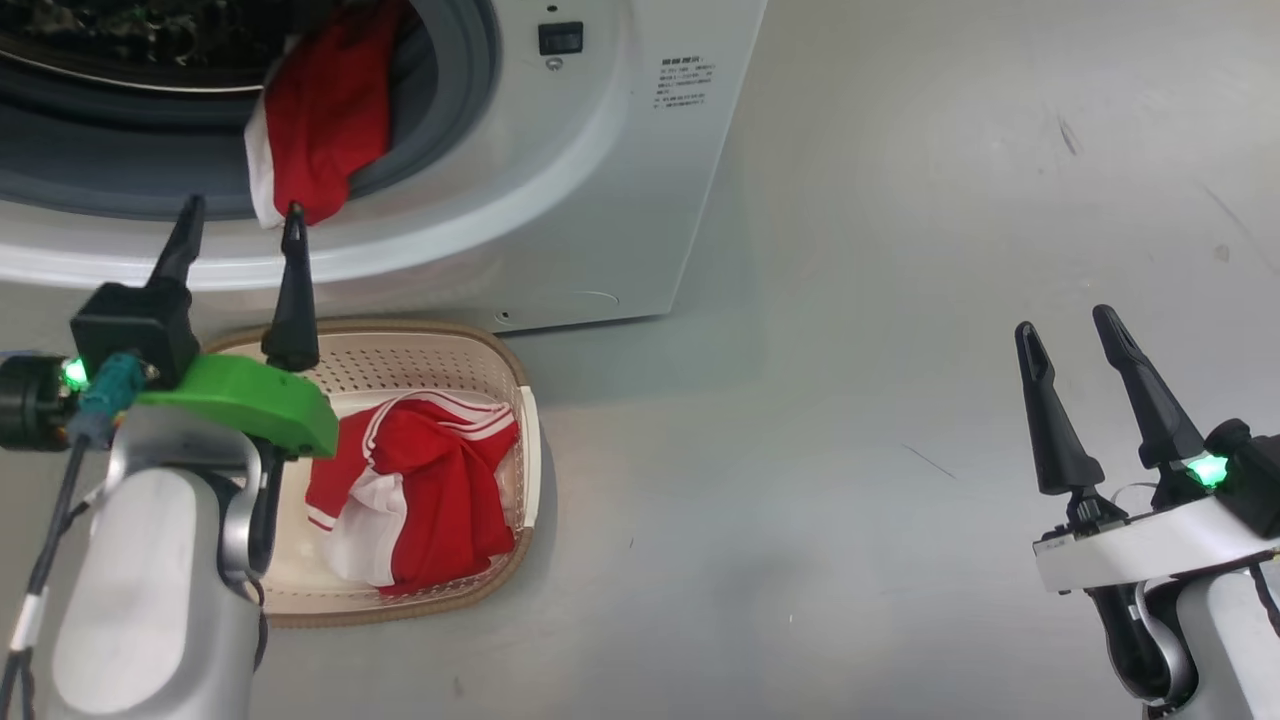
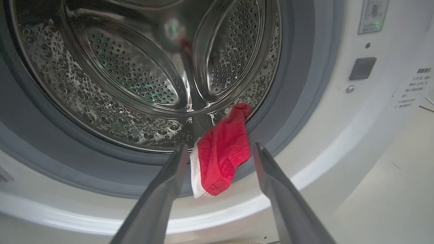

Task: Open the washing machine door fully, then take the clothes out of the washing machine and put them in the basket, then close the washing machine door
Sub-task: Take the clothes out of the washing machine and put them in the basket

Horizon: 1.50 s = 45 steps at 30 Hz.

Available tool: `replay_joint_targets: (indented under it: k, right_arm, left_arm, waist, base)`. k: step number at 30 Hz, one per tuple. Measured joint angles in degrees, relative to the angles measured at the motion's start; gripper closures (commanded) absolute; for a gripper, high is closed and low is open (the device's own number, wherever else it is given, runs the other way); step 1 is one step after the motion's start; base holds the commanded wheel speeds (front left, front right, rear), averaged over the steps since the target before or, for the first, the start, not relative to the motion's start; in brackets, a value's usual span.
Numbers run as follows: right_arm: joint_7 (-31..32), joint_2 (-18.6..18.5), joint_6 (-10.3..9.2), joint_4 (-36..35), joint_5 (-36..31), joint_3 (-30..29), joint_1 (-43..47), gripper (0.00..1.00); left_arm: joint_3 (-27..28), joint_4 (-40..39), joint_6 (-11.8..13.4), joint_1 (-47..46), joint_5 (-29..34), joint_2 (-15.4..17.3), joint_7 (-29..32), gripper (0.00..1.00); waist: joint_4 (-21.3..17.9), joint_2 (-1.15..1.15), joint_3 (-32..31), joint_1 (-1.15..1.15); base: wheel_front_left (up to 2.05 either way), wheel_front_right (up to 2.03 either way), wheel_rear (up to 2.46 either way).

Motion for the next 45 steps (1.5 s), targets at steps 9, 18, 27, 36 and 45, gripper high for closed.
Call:
replay_joint_targets:
  k: [9,18,27,36,45]
  right_arm:
    - [0.0,0.1,0.0,-0.4,1.8,1.0,-4.4,0.0]
    - [0.0,0.6,0.0,-0.5,3.1,1.4,-6.5,0.0]
    - [0.0,0.6,0.0,-0.5,3.7,1.5,-7.8,0.0]
    - [0.0,0.6,0.0,-0.2,4.1,2.2,-9.4,0.0]
    - [0.0,0.6,0.0,0.3,4.1,2.2,-10.5,0.0]
  left_arm:
    - [2.4,4.0,0.2,-8.0,-1.5,1.6,5.6,0.0]
    - [4.6,8.9,1.5,-14.9,-1.9,4.1,12.2,0.0]
    - [6.9,12.9,2.0,-20.7,-3.5,5.1,16.6,0.0]
    - [7.6,17.4,2.5,-25.3,-4.4,6.3,19.3,0.0]
    - [5.1,20.5,1.9,-28.7,-3.3,6.6,20.1,0.0]
  waist:
    - [-3.9,0.0,4.8,0.0]
    - [-7.2,0.0,8.4,0.0]
    - [-9.2,0.0,11.4,0.0]
    - [-10.9,0.0,13.5,0.0]
    - [-11.6,0.0,14.6,0.0]
  base:
    - [0.0,0.0,0.0]
    - [0.0,0.0,0.0]
    - [0.0,0.0,0.0]
    - [0.0,0.0,0.0]
    - [0.0,0.0,0.0]
